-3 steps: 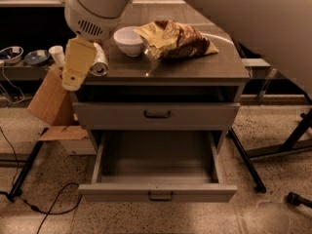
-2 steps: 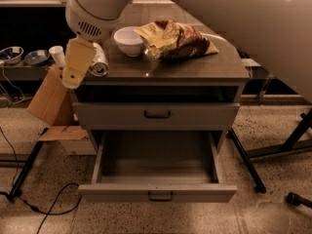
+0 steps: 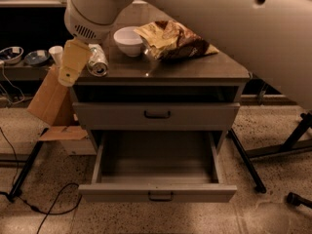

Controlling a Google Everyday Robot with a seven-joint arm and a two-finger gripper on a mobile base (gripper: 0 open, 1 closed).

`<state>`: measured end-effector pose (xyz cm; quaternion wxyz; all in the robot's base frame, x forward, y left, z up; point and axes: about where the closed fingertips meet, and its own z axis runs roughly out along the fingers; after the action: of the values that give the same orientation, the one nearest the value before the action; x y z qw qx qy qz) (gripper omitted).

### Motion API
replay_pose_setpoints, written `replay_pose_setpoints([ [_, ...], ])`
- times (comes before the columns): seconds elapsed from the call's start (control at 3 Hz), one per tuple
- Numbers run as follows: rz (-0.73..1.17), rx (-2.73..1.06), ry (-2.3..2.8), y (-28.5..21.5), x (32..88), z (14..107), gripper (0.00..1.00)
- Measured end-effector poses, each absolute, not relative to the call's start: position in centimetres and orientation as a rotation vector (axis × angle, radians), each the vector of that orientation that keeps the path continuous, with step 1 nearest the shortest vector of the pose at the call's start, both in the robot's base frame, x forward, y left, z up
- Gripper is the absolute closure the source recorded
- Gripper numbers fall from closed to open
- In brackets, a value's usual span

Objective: Place 7up can into middle drawer

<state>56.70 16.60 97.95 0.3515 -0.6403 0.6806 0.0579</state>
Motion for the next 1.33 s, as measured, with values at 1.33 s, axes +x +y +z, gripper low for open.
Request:
replay_pose_setpoints([
  [1.33,0.047,-1.487,1.887,18.1,61.9,97.2,0.00],
])
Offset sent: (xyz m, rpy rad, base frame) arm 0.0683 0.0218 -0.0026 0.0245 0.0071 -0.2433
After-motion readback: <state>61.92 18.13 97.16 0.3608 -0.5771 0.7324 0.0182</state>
